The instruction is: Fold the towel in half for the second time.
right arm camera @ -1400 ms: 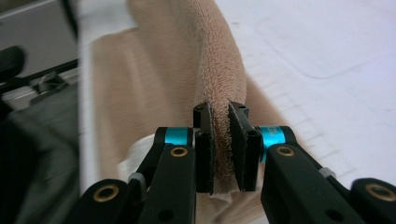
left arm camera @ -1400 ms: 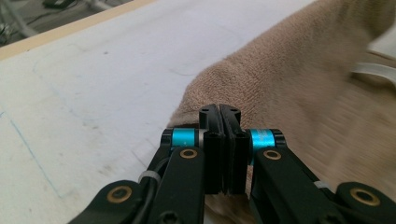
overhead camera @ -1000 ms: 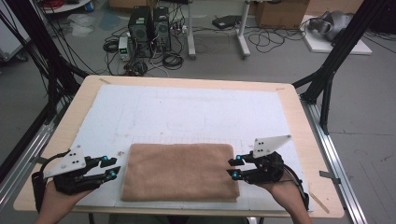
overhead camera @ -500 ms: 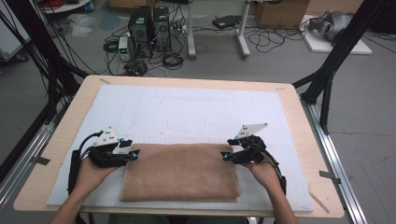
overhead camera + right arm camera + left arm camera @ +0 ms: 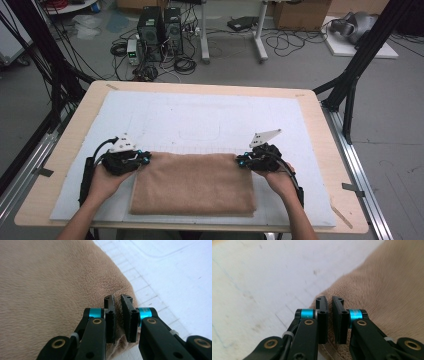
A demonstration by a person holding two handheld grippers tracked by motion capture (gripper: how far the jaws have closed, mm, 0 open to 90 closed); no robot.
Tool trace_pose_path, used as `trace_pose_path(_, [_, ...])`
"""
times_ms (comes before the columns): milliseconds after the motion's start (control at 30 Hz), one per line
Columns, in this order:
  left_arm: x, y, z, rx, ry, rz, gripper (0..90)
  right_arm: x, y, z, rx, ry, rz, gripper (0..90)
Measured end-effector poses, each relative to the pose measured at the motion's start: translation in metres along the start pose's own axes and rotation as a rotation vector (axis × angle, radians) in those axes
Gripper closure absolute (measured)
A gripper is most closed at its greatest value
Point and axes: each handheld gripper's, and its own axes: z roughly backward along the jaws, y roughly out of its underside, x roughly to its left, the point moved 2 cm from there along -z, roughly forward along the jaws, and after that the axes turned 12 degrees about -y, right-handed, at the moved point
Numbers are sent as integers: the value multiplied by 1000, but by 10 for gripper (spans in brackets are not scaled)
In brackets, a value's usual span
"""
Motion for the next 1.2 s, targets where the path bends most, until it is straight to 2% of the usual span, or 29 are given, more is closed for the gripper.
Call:
trace_pose_path(67, [1, -8, 4, -15, -2, -2, 834, 2, -3, 5, -13, -3, 11, 824])
trace_pose_path(100, [2, -15, 5, -26, -9, -16, 835, 3, -4, 7, -13, -3, 11, 824])
trace_pose_path(200, [6, -22, -1, -22, -23, -5, 843, 2, -7, 11, -18, 11, 17, 822])
trace_pose_path(267, [9, -19, -12, 20, -51, -10, 844, -2, -5, 8, -8, 25, 6, 813])
trace_pose_path(333, [12, -14, -28, 92, -83, -13, 837, -8, 0, 1, -6, 25, -25, 794])
trace_pose_path(400, [13, -7, -39, 148, -83, -10, 815, -12, 4, -5, 6, 24, -49, 751])
trace_pose_path(433, [14, -5, -41, 157, -82, -3, 804, -13, 5, -6, 4, 25, -54, 738])
trace_pose_path(500, [15, -4, -40, 160, -82, 17, 752, -11, 5, -3, -21, 32, -49, 691])
trace_pose_path(567, [18, -7, -35, 116, -65, 51, 629, -10, 4, 3, -54, 36, -45, 649])
trace_pose_path(633, [19, -8, -32, 87, -41, 72, 555, -14, 3, 5, -62, 39, -58, 597])
trace_pose_path(733, [19, -4, -37, 121, -27, 57, 458, -21, 5, 3, -59, 34, -97, 521])
trace_pose_path(767, [17, -2, -40, 149, -8, 47, 431, -22, 7, 2, -52, 31, -102, 494])
trace_pose_path(867, [15, 4, -47, 203, -9, 19, 386, -26, 12, -6, -18, 20, -128, 439])
trace_pose_path(967, [14, 7, -51, 225, 0, 31, 409, -26, 16, -12, 12, 16, -133, 451])
trace_pose_path(1033, [14, 8, -52, 224, 24, 39, 455, -26, 18, -14, -2, 3, -144, 485])
trace_pose_path(1200, [15, 16, -49, 179, 67, 98, 637, -23, 23, -13, -38, -41, -148, 671])
